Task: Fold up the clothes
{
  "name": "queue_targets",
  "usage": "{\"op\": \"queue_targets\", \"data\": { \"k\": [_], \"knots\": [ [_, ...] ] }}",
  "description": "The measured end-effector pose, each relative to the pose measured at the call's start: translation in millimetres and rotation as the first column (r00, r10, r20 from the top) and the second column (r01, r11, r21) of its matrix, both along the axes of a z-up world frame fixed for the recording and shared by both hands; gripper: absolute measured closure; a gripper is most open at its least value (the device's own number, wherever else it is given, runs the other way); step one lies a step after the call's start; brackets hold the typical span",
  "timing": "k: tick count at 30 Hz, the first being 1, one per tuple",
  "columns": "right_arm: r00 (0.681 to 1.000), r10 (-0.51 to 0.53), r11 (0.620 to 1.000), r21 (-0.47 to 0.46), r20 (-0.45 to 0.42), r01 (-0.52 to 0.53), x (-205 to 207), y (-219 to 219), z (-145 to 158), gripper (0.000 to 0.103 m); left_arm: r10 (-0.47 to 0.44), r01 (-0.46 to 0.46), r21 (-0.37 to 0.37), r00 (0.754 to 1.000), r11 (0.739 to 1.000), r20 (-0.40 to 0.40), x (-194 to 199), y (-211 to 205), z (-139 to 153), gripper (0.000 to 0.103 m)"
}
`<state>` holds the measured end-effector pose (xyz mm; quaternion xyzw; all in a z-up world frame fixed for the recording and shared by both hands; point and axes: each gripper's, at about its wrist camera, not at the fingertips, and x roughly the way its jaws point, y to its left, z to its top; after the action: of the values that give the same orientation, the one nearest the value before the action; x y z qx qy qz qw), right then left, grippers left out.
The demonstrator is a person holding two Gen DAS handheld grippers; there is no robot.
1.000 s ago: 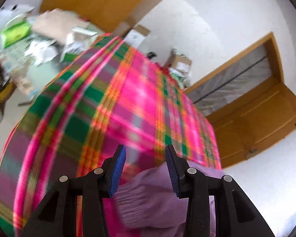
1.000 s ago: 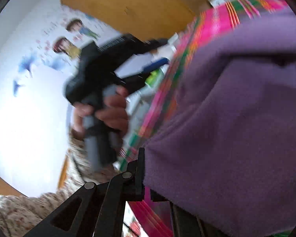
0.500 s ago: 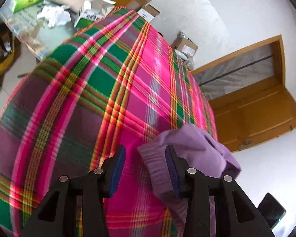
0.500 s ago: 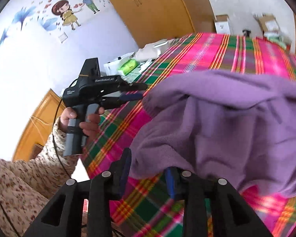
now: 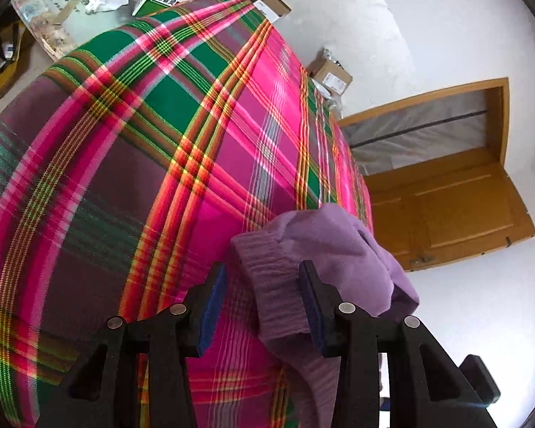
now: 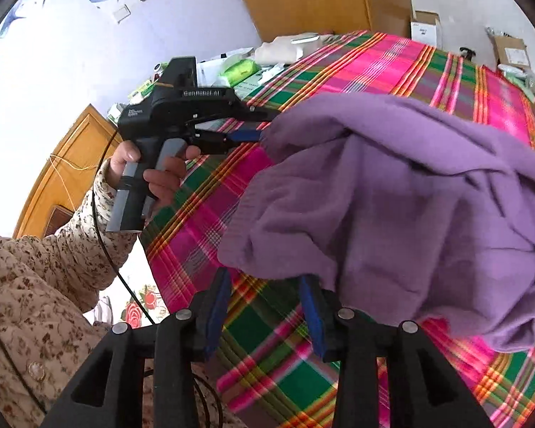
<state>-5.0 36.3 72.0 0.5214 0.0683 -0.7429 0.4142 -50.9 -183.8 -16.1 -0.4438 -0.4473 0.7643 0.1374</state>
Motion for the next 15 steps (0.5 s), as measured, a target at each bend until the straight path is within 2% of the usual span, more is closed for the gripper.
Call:
{"op": "queue_targets", "data": {
  "k": [8,10,13,15],
  "knots": [
    [0.986,-0.103,0.992,-0.083,-0.130,0.093,-31.7,43.3,38.1,0.064,0.007,-0.007,0.020,1.000,1.000,0.002,-10.0,9.6,3.0,0.061],
    [0.955,-0.154,0.988,-0.017,-0.255,0.154,-44.3,47.8,40.2,0.064,-0.004,0.004,0.028,1.000,1.000,0.019,-12.8,15.4,1.0,0.061],
    [0.900,-0.219,0.958,0.093,-0.376,0.272,-70.4,50.0,32.2,0.064,-0.017,0.016,0.027,0.999,1.000,0.035,-15.3,22.7,-0.1,0.061],
    [0.866,-0.207,0.936,0.166,-0.456,0.311,-81.4,46.2,23.5,0.063,-0.001,0.000,0.030,1.000,1.000,0.025,-15.1,21.3,2.7,0.061]
  ]
}}
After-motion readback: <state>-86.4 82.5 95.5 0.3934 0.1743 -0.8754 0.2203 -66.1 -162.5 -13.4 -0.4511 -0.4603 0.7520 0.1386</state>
